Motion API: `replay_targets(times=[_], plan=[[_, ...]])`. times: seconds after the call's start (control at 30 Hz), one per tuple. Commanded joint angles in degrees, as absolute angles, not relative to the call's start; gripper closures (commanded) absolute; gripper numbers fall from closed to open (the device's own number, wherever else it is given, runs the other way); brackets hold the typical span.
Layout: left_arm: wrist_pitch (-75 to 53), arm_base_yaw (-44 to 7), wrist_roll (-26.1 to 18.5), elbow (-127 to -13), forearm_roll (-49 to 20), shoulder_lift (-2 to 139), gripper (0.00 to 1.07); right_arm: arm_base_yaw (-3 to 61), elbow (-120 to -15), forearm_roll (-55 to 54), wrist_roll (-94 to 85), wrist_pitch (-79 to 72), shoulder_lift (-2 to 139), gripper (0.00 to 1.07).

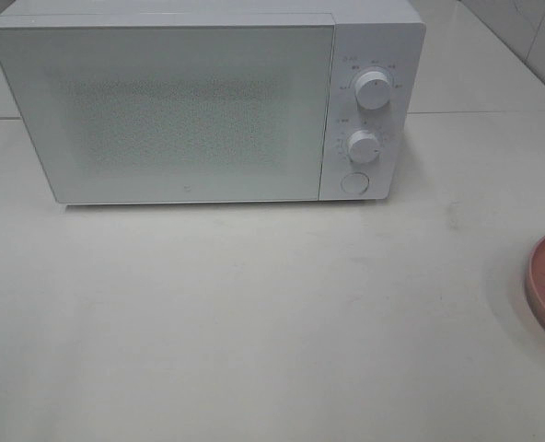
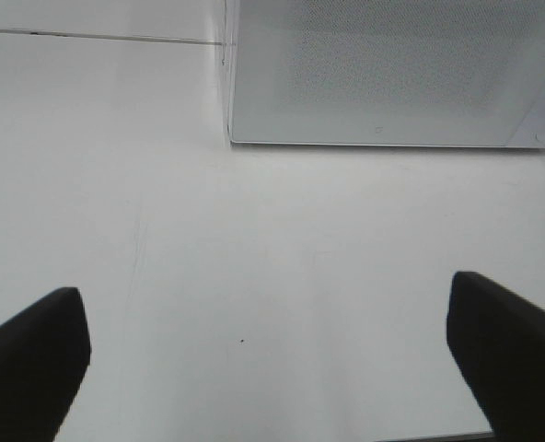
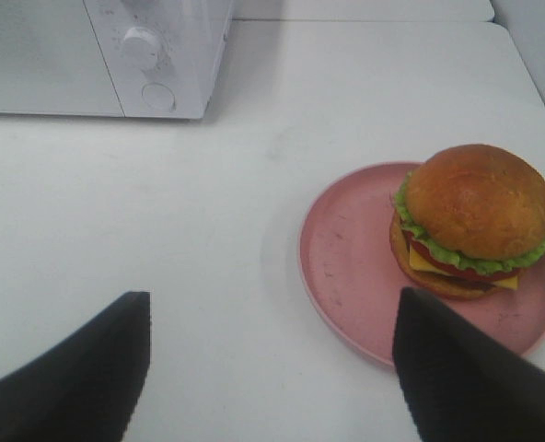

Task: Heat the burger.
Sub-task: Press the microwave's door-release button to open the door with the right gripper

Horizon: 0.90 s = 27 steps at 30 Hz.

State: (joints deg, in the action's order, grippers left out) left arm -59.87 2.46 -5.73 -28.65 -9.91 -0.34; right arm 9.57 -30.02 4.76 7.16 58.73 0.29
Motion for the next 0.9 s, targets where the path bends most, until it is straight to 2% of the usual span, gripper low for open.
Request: replay_targets(times=[0.03, 0.4, 0.9], plan=[[-59.3, 2.3, -5.7, -28.4, -10.3, -1.7, 0.09, 9.5, -30.9, 4.3, 8.3, 54.2, 3.7, 0.35], [-59.3, 2.3, -5.7, -28.4, -10.3, -1.7, 0.09, 9.5, -28.5, 4.4, 8.3, 42.3, 12.1, 0.35], [-59.3, 2.3, -5.7, -28.4, -10.3, -1.7, 0.09, 9.5, -18.9, 4.4, 8.3, 14.9, 24.6, 0.35]])
